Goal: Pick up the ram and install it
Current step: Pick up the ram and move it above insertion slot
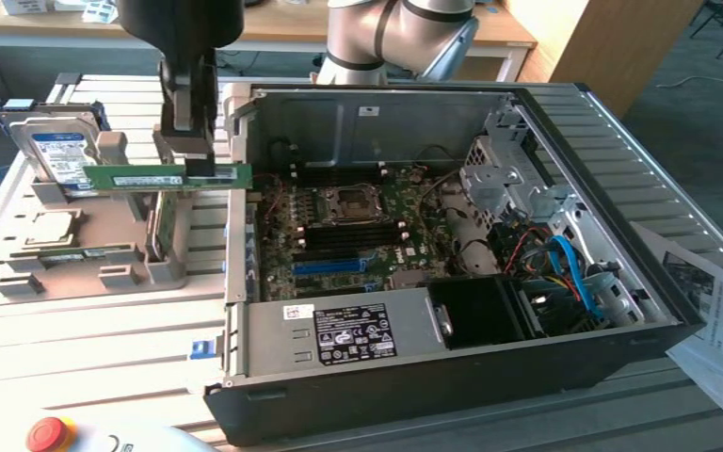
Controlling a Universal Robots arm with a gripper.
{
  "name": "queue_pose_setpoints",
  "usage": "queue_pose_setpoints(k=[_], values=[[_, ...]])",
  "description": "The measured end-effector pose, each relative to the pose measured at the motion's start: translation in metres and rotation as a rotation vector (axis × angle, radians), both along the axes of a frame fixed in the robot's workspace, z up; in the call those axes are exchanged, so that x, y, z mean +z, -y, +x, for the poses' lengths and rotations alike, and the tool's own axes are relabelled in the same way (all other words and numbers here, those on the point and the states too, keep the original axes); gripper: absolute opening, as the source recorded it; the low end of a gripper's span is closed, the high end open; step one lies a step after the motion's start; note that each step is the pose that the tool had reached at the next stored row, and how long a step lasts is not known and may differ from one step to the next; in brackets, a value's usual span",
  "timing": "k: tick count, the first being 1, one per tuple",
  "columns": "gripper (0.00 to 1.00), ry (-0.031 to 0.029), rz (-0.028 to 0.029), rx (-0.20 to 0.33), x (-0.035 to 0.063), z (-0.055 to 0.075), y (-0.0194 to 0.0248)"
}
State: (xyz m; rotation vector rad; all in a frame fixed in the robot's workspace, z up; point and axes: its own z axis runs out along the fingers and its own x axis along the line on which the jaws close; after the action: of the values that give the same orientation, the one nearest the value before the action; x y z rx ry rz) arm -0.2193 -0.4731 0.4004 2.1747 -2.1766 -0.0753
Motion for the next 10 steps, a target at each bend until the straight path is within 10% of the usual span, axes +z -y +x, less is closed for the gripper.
queue_pose_setpoints(k=[10], values=[[0.12,-0.0091,0.0001,0.000,-0.0001,0.031,0.0069]])
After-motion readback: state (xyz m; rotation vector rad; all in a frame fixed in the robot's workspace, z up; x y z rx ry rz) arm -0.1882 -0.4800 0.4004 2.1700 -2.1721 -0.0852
